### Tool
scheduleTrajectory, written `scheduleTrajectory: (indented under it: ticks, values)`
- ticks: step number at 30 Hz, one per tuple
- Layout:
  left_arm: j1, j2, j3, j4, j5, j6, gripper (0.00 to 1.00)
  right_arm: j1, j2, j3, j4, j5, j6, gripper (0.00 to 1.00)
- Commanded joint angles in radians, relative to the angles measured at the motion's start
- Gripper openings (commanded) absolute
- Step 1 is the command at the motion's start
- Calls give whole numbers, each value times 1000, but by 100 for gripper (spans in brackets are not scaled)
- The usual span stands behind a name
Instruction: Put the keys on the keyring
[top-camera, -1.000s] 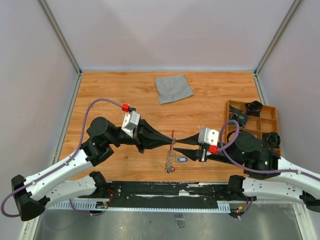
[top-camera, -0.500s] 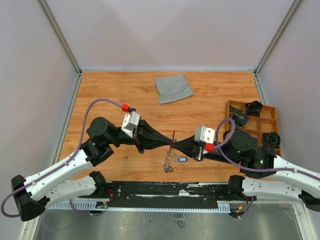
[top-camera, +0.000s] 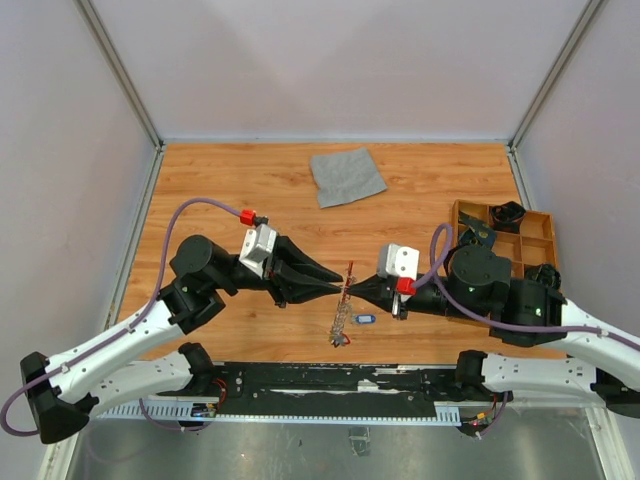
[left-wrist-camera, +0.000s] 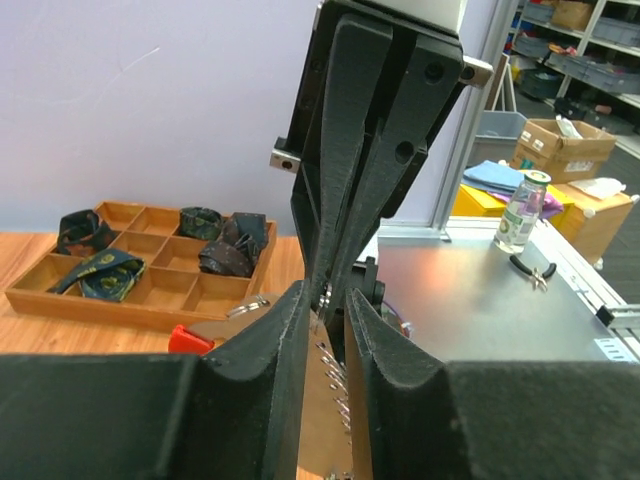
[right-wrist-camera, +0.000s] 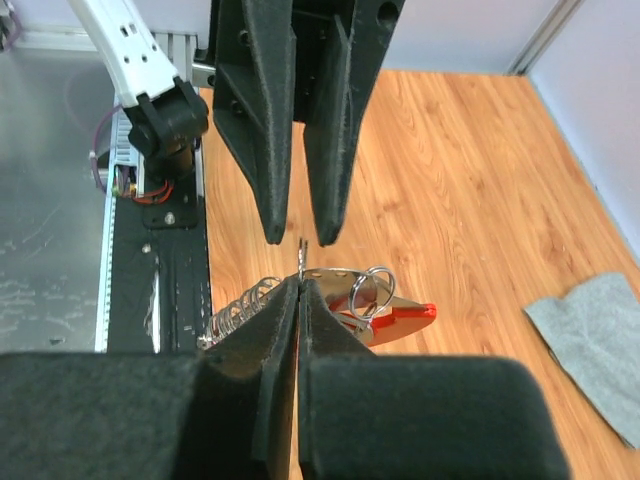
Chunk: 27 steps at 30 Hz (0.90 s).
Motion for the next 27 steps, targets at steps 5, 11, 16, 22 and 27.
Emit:
scheduleTrajectory:
  ticks: [5,11,16,22,27]
  values:
    - [1,-34,43,-85,-67,79,36,-10,194,343,-537,77,-31,1]
    - [-6,-22,71,-229,-140,171,44,-10,293,509,-730,109,-12,1]
    - [-32,-4,79,-273,-150,214,46,-10,358,601,-819,122,-2,1]
    - [-82,38,94,-295,-183,245,46,-10,401,647,-863,125,0,1]
    - [-98,52,97,-293,-202,260,46,-12,419,667,-873,120,0,1]
